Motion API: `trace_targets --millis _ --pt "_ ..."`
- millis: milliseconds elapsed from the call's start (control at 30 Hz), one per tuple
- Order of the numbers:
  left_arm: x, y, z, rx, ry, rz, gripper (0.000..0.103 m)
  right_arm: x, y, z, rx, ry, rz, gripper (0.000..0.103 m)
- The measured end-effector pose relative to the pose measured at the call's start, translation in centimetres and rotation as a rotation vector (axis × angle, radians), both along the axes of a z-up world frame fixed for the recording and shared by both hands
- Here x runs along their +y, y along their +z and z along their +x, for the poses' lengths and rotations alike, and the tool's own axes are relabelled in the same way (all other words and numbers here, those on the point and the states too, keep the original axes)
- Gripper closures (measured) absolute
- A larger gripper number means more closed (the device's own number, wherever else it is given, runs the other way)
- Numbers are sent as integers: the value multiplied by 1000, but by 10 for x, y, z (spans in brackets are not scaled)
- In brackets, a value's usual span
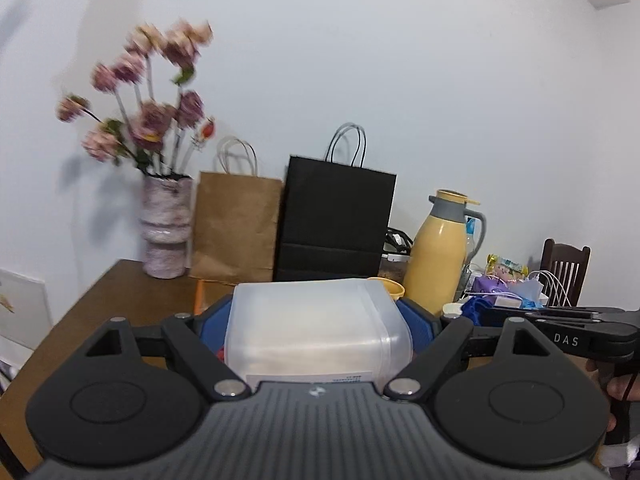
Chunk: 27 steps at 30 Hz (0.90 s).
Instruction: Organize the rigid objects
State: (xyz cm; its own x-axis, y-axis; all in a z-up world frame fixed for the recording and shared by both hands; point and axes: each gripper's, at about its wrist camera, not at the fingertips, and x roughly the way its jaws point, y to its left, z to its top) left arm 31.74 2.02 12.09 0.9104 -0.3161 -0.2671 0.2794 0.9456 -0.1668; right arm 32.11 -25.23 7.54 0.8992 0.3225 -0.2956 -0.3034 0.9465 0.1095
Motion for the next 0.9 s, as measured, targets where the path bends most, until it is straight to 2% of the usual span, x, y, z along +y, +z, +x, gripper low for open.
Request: trace_targets --millis 133,233,333,433,533,633,700,800,867,900 --pt "-13 13 108 127 4 13 17 1 27 93 82 24 0 96" --pt "-24 -2 189 225 56 56 17 5 29 163 169 29 22 96" --pt "-33 -30 259 311 103 79 17 11 12 234 256 1 36 96" --pt "-43 -71 312 394 139 118 17 19 -24 302 385 -32 83 96" --pt "-53 -104 348 426 151 170 17 31 -66 353 473 -72 72 96" --pt "-53 -123 367 436 171 158 16 44 -93 373 501 -76 54 95" --pt "-53 -136 378 481 186 163 16 49 -107 383 516 -81 57 95" --pt "-56 -144 385 488 172 175 15 50 -123 392 518 -100 61 88" --pt "-56 -143 384 478 169 170 14 47 -132 396 537 -107 82 79" --pt "-56 -140 381 463 171 166 13 45 -134 397 551 -103 103 79"
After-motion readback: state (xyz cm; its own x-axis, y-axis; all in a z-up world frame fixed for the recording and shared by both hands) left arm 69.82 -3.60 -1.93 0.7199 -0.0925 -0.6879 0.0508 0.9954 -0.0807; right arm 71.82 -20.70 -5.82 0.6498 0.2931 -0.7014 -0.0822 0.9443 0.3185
